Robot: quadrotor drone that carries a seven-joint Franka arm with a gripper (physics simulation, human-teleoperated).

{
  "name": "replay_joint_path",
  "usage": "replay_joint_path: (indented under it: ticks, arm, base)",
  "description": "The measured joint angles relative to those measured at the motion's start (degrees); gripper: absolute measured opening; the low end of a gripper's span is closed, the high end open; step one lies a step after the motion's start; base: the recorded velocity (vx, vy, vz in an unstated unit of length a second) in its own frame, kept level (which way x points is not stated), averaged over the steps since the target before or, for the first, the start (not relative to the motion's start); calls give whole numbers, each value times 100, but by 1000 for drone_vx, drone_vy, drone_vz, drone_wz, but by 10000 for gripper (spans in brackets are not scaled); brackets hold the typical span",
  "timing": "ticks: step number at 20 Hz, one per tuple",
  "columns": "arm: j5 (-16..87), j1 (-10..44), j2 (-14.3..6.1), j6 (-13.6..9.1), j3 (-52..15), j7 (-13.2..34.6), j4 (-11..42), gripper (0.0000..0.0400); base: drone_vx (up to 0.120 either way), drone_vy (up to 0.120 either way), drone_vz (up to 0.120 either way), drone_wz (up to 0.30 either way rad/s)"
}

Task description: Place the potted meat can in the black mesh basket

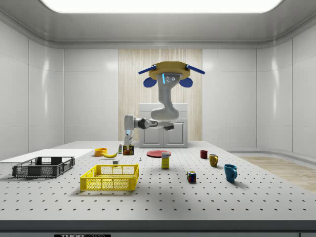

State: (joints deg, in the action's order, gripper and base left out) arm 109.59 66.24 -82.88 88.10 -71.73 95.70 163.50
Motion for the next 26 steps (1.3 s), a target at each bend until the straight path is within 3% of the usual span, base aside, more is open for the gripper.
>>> replay_joint_path:
  ticks: [26]
  arm:
    - [-51, 41, -116, 109, -21, 33, -8, 282]
  base:
    - [120, 0, 0, 0]
